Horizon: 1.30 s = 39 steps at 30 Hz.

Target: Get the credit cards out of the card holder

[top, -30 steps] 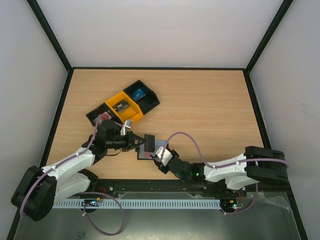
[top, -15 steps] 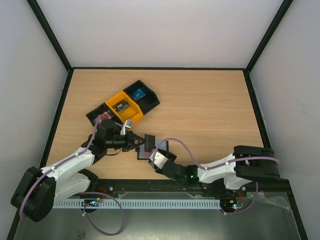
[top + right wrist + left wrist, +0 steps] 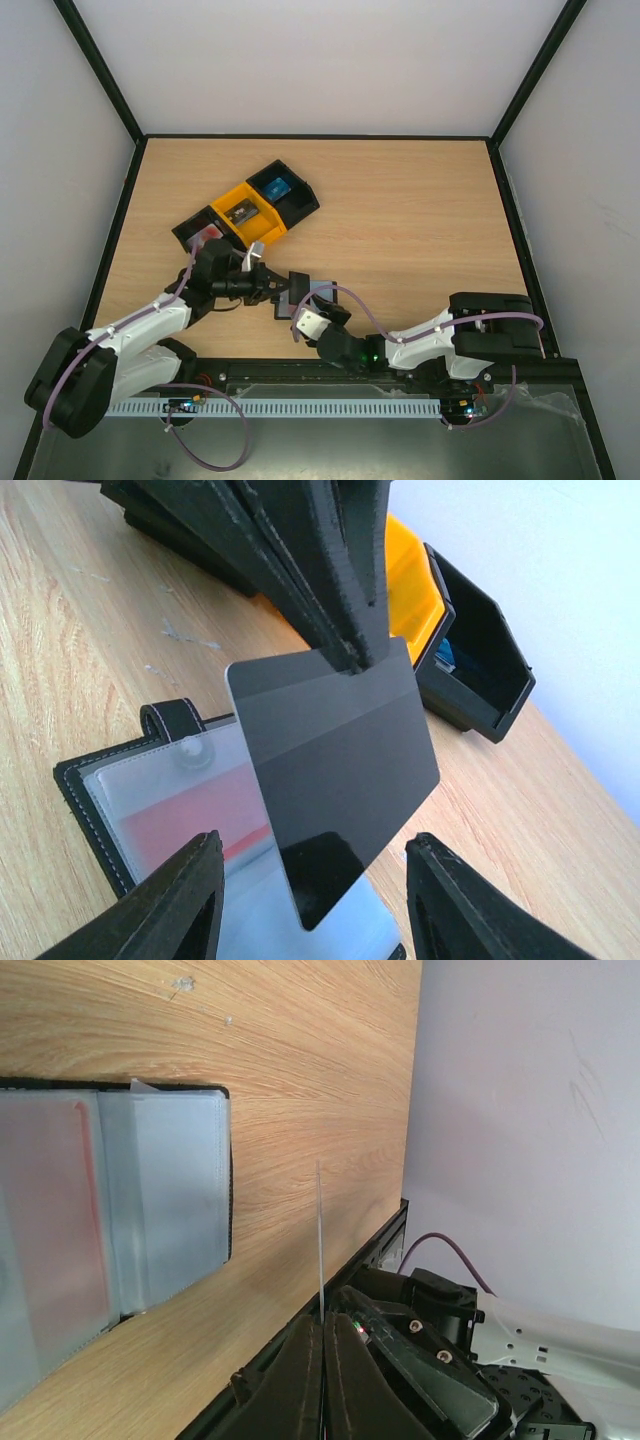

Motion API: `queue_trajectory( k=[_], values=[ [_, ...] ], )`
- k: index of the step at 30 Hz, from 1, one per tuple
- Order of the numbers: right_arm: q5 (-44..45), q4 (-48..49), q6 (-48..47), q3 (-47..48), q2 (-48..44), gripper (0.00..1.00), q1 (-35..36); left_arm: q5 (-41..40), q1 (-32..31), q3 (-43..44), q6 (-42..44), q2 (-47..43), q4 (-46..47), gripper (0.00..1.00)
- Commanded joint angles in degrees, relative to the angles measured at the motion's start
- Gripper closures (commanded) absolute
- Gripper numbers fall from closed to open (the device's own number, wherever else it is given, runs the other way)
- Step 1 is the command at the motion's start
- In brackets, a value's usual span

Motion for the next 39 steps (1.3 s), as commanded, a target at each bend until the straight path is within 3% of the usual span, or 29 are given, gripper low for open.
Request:
queue_trajectory(
  k=[1, 6, 17, 24, 27, 33, 35, 36, 39],
  values=[
    [2.4, 2.5, -0.8, 0.6, -1.1, 0.51, 0.5, 0.9, 0.2, -0.9, -2.4, 0.6, 0.7, 0.97],
    [2.4, 2.7, -2.0, 1.0, -0.8, 0.53, 0.6, 2.4, 0.2, -1.2, -3.9, 2.2, 2.3, 0.97],
    [3.4, 2.8, -3.7, 1.4, -0.1, 0.73, 0.9, 4.5, 0.2, -2.4, -6.5, 3.1, 4.7, 0.97],
    [6.0, 2.9, -5.0, 1.5, 1.0, 0.94, 1.7, 6.3, 0.2, -3.6, -8.4, 4.4, 8.5, 0.97],
    [6.6, 2.6, -5.1, 1.7, 1.8, 0.98, 1.7, 7.0, 0.2, -3.6, -8.6, 4.8, 9.1, 0.97],
    [8.4, 1.1, -3.6, 2.4, 2.4, 0.98, 1.8, 6.5, 0.3, -3.6, -8.2, 4.5, 9.4, 0.75],
    [8.4, 0.1, -2.1, 2.5, 2.1, 0.98, 1.8, 6.3, 0.4, -3.5, -7.4, 4.1, 9.5, 0.57],
    [8.1, -0.7, -0.4, 2.6, 1.9, 0.98, 1.8, 6.1, 0.4, -3.4, -6.5, 3.7, 9.2, 0.41],
    [7.4, -2.8, 4.2, 2.4, 1.0, 0.98, 1.8, 3.8, 0.6, -1.3, -0.7, 2.3, 2.9, 0.25]
  ],
)
